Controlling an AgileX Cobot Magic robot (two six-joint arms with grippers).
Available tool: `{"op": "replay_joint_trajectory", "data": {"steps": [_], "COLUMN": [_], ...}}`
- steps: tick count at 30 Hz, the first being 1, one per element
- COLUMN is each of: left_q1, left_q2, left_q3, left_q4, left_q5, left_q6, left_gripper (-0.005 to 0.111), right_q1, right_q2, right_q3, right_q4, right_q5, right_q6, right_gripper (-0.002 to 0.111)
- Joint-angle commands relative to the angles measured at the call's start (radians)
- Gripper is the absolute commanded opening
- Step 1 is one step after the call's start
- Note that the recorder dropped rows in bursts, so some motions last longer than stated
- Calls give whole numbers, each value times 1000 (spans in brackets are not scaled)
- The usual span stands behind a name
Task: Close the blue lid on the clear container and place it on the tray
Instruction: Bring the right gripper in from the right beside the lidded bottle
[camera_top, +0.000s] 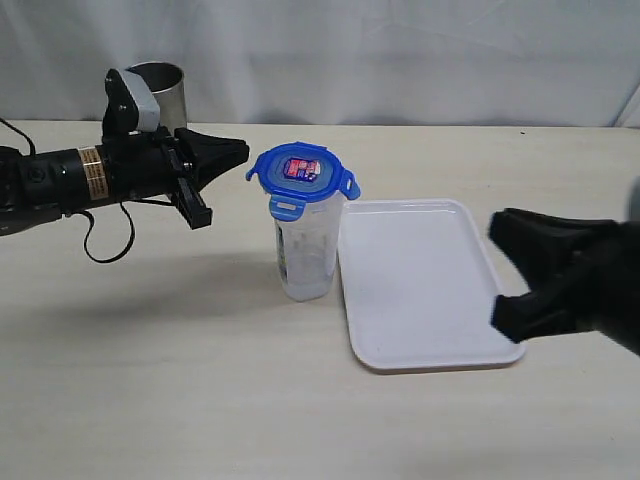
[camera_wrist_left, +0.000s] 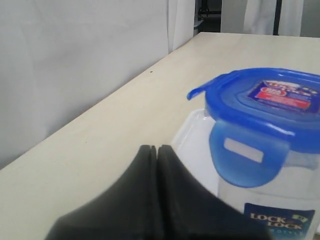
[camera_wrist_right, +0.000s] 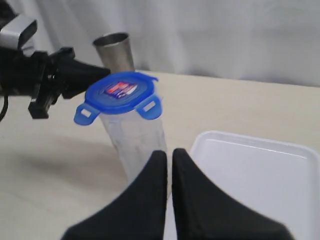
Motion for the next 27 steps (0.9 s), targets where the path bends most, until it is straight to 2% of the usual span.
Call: {"op": "replay_joint_trajectory", "data": {"steps": [1,7,15,19,23,27], "left_q1": [-3,-3,-2,2,2,2], "left_q2": [0,0,0,0,0,0], "left_q3": [-9,-9,-9,-9,-9,-9], "left_q4": [73,81,149,152,149,127], "left_q5": [-17,-66,-60,-32,-12,-12], "left_q6": [-50,-46,-76,-77,-79,-79], "left_gripper": [0,0,0,0,0,0], "right_q1": [30,30,-49,-53,-119,-249], "right_q2": [189,369,557,605,626,638], "right_q3": [-68,-123,-290,-344,-417,-448], "right_q4": [-39,-83,-83,-129,-167,-185], "right_q5": [-63,-106,-77,-49,66,142], "right_q6": [-8,-11,-4,0,4,6], "right_gripper": [4,4,4,4,4,4]}}
